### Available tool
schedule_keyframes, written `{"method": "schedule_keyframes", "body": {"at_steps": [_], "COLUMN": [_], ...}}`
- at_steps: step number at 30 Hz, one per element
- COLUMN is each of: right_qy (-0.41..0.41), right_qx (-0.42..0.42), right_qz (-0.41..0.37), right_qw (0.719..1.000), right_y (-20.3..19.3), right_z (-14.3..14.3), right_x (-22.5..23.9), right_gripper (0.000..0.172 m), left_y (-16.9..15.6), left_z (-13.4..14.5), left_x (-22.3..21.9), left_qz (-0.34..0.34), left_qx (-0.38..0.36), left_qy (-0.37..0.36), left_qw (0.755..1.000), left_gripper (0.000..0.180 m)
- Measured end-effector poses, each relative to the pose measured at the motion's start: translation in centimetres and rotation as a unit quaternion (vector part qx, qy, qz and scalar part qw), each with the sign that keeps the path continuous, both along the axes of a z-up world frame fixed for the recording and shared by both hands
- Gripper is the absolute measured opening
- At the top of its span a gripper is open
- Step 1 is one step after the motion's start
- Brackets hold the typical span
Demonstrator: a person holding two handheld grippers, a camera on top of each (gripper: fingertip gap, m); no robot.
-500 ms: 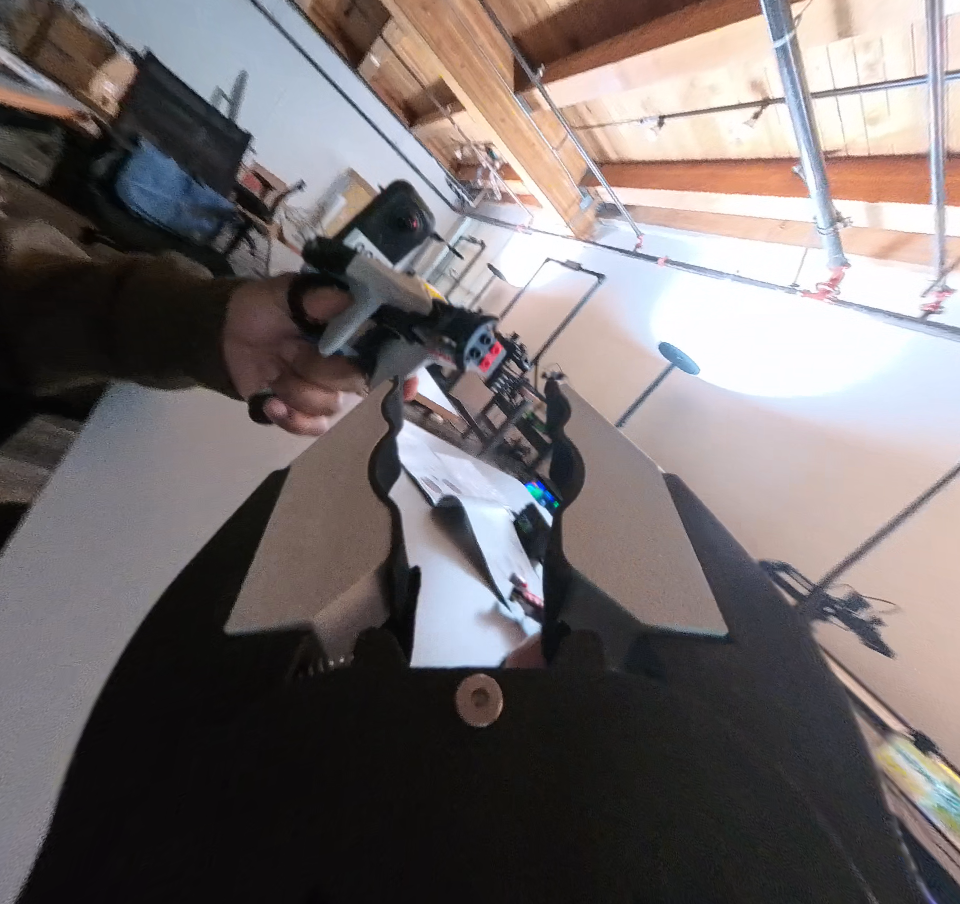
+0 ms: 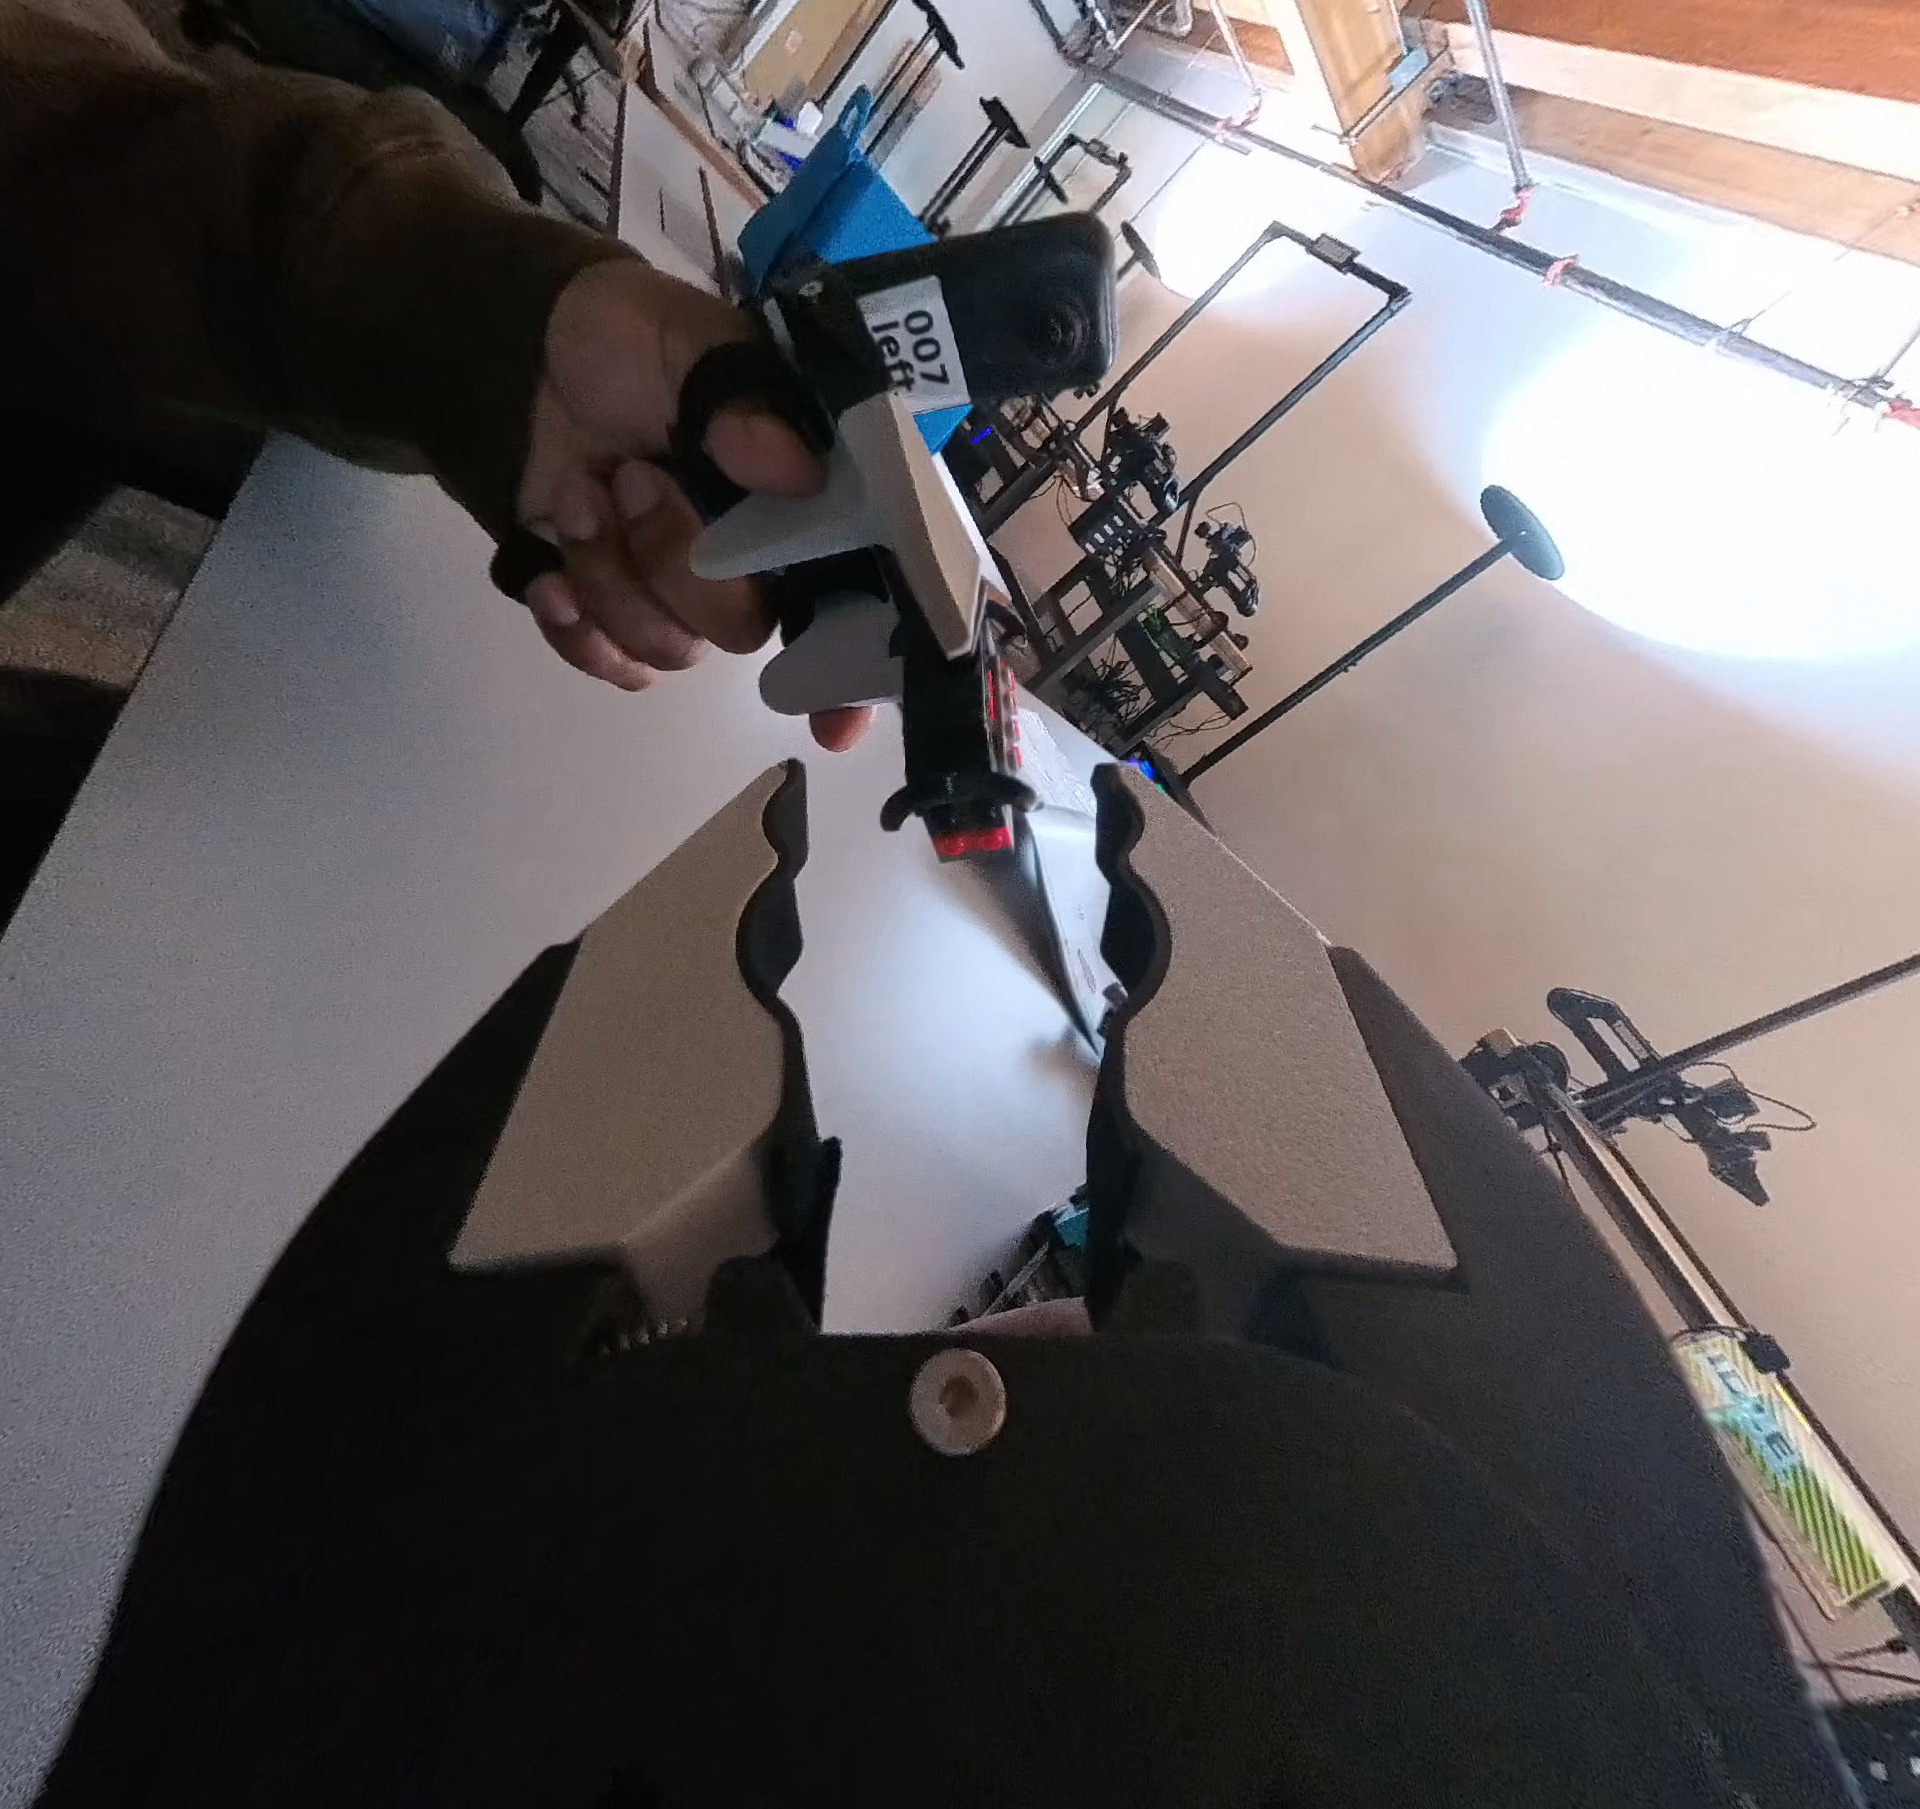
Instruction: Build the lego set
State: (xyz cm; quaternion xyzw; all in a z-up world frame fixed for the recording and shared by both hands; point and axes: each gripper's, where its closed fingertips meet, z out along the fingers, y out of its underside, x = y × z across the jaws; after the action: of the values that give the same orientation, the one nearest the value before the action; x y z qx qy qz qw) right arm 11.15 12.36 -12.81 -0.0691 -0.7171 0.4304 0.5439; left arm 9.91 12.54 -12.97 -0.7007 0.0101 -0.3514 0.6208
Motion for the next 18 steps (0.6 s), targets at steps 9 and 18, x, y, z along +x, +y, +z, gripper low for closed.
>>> {"method": "schedule_keyframes", "body": {"at_steps": [9,18], "right_qy": [0.010,0.005], "right_qx": [0.029,-0.005], "right_qz": [-0.036,-0.038], "right_qw": [0.999,0.999], "right_y": [-0.2,-0.5], "right_z": [-0.5,-0.1], "right_x": [-1.0,-1.4], "right_gripper": [0.047,0.021], "left_y": [0.8,0.2], "left_z": [-1.1,0.1], "left_x": [-0.3,0.3], "left_qz": [0.019,0.022], "left_qx": [-0.021,0.037], "left_qy": [-0.040,0.003], "left_qw": [0.999,0.999], "left_gripper": [0.037,0.042]}}
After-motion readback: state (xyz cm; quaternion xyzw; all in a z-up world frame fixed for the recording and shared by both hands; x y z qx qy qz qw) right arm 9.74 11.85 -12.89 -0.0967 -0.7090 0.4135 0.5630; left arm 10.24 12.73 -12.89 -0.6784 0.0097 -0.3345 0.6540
